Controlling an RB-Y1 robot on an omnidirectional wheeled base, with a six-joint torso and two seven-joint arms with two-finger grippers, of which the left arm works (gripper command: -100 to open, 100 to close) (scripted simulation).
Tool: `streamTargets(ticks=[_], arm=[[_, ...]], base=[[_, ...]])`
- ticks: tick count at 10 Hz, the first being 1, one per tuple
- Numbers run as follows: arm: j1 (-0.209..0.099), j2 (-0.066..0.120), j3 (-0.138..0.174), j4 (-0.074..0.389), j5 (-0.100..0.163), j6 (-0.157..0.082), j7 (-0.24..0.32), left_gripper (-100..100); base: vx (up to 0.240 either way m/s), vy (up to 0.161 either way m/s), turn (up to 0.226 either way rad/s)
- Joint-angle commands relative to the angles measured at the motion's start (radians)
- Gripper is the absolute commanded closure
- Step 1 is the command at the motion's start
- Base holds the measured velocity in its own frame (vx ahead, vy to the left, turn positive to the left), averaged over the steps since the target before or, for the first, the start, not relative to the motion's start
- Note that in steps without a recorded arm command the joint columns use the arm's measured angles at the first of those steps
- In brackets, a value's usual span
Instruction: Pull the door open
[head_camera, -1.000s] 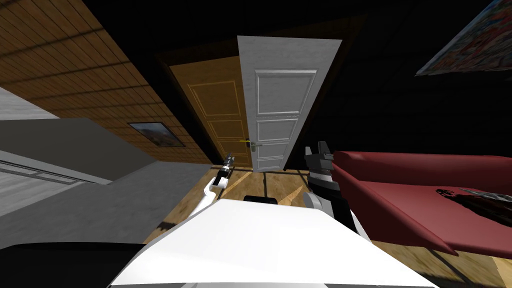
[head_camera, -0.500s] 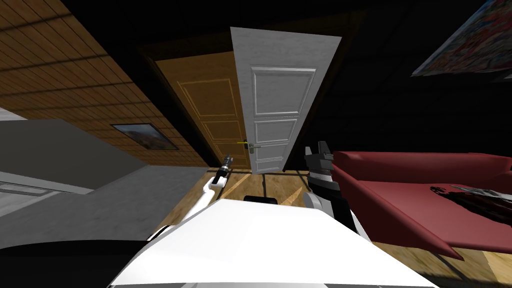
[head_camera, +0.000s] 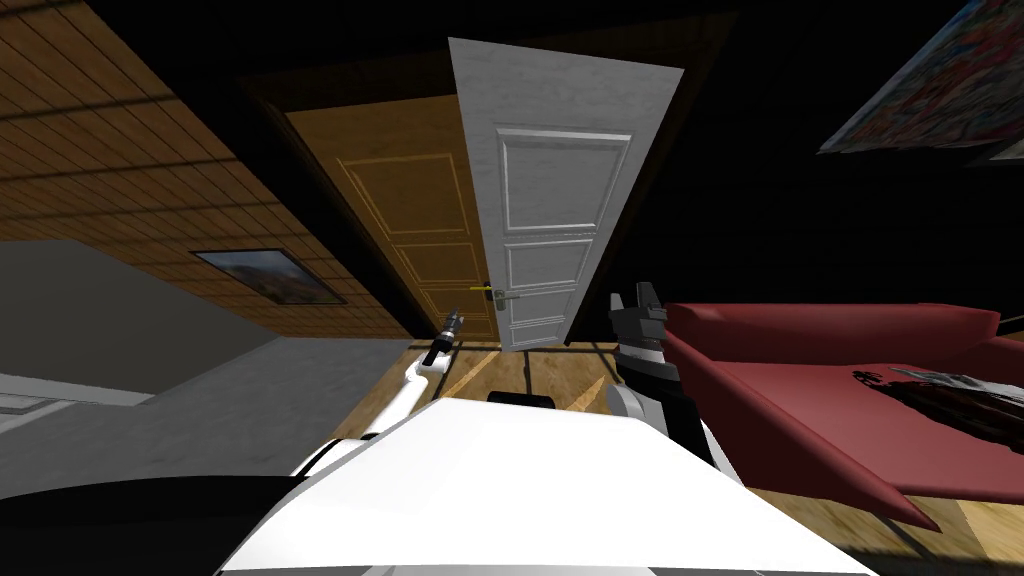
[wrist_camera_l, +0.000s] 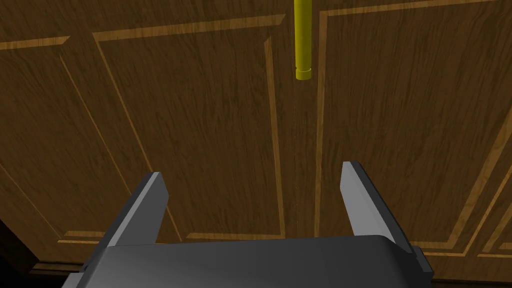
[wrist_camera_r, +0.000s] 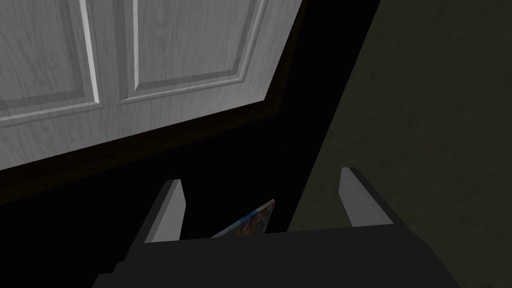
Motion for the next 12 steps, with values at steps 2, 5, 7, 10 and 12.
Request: streamTargets(ticks=[2,5,7,10,12], arm=[[-0.026,0.017,0.0,0.057,0.01,0.001,0.014,-100],[-0.06,0.04,0.0,0.129,0.024,0.005,0.032,-100],[-0.075,0.049,-0.001,0.16,0.03,0.006,0.04,-100],[-0.105,0.065,-0.005,0.216,0.041,0.009,0.055,-100],[-0.113,0.065,-0.008,0.23,0.042,0.005,0.056,-100]], base=[[0.094,-0.007,-0.064],[0.105,-0.009,-0.067],[0.129,-0.02,-0.049],[0.122,-0.027,-0.079],[0.106,-0.023,-0.089]])
